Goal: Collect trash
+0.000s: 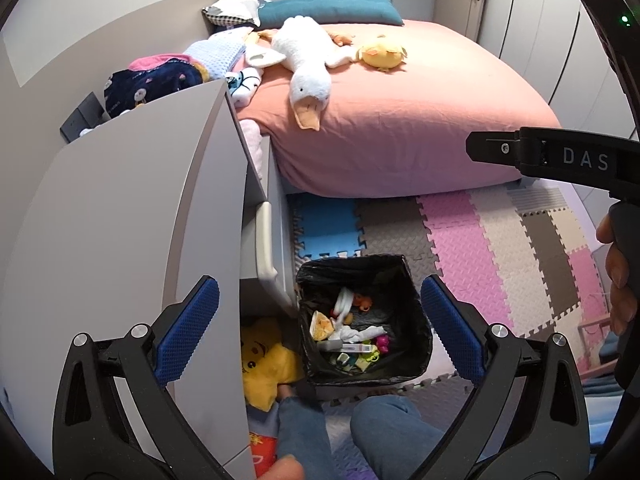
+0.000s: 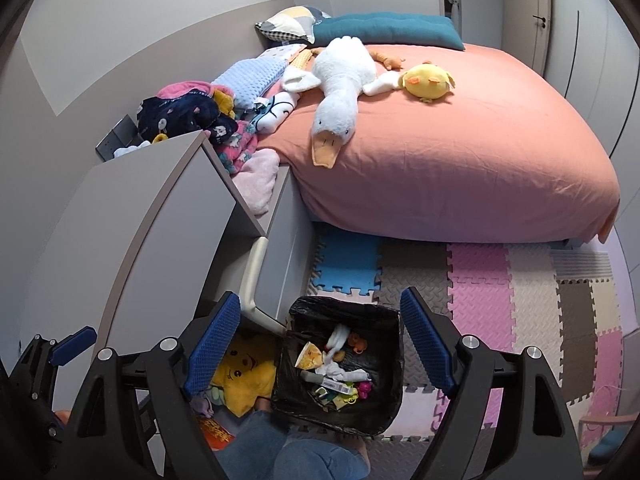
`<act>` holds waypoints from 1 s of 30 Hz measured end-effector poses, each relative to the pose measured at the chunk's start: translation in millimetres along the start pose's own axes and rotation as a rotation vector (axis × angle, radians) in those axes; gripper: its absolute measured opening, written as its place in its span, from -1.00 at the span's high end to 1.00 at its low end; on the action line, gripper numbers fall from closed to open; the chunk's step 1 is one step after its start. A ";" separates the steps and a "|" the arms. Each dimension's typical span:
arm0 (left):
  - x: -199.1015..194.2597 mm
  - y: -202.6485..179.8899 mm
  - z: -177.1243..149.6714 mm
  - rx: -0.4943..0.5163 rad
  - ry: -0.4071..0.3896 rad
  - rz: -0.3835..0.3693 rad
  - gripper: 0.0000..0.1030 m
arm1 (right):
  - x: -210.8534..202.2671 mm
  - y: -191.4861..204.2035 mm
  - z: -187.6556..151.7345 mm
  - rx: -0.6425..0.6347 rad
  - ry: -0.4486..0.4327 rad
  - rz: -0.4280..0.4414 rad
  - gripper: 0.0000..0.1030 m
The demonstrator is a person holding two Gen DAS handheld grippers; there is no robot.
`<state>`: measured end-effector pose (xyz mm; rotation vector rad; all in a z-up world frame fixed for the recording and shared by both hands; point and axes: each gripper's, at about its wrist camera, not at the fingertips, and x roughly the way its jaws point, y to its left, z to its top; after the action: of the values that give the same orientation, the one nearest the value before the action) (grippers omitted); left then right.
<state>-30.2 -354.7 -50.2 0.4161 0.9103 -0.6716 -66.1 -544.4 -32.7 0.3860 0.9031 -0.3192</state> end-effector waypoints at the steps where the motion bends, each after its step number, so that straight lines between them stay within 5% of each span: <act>1: -0.5 0.0 -0.3 -0.004 -0.004 -0.003 -0.89 | -0.9 1.3 -0.5 -0.004 -0.001 0.001 -0.60; 30: -5.0 2.4 4.5 -0.032 -0.042 -0.024 -0.89 | -6.8 4.1 -1.9 -0.012 -0.008 0.003 -0.60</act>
<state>-28.1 -353.9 -43.5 0.3622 0.8865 -0.6848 -69.6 -539.2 -27.5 0.3744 0.8966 -0.3121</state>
